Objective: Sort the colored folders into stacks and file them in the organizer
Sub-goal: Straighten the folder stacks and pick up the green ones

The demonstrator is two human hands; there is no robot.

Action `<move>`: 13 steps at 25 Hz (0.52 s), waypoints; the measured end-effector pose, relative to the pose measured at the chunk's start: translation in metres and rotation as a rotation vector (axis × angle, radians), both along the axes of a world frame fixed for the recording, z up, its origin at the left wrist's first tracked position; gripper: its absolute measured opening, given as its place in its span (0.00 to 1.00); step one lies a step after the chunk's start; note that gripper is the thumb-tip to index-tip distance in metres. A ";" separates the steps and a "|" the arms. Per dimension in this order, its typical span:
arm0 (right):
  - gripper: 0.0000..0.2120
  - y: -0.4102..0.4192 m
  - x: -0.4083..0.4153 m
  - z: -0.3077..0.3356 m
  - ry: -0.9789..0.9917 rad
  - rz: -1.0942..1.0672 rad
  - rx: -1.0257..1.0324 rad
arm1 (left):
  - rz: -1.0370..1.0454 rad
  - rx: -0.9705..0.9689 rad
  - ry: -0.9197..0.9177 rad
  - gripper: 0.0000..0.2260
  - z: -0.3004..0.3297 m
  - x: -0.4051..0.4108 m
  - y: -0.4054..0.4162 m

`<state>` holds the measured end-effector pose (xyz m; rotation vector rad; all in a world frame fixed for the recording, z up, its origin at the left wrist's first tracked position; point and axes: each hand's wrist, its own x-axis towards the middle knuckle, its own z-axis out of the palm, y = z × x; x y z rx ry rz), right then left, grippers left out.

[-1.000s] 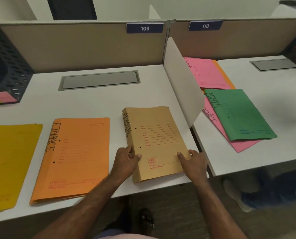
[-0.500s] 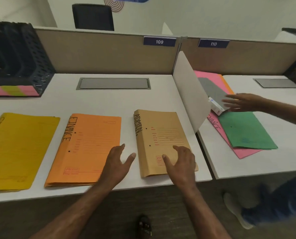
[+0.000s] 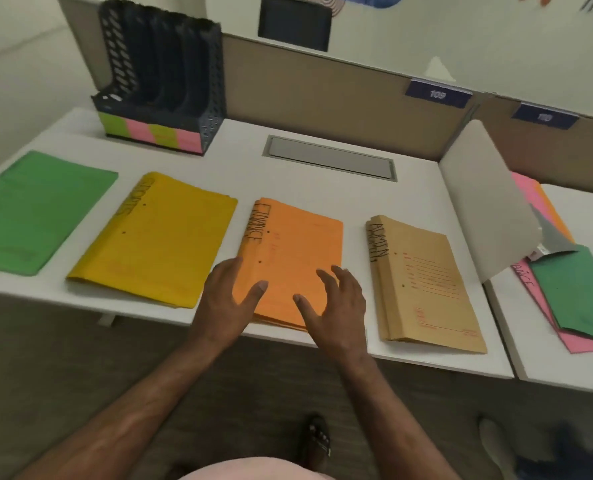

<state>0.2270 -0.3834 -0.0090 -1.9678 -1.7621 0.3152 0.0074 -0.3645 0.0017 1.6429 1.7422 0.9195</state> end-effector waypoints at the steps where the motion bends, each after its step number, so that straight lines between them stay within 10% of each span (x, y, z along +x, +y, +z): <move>1: 0.35 0.001 -0.023 -0.001 -0.002 0.031 -0.009 | 0.026 0.008 -0.013 0.36 0.001 -0.022 -0.003; 13: 0.35 0.021 -0.256 -0.006 0.005 0.376 -0.057 | 0.242 0.039 -0.081 0.41 -0.003 -0.238 -0.040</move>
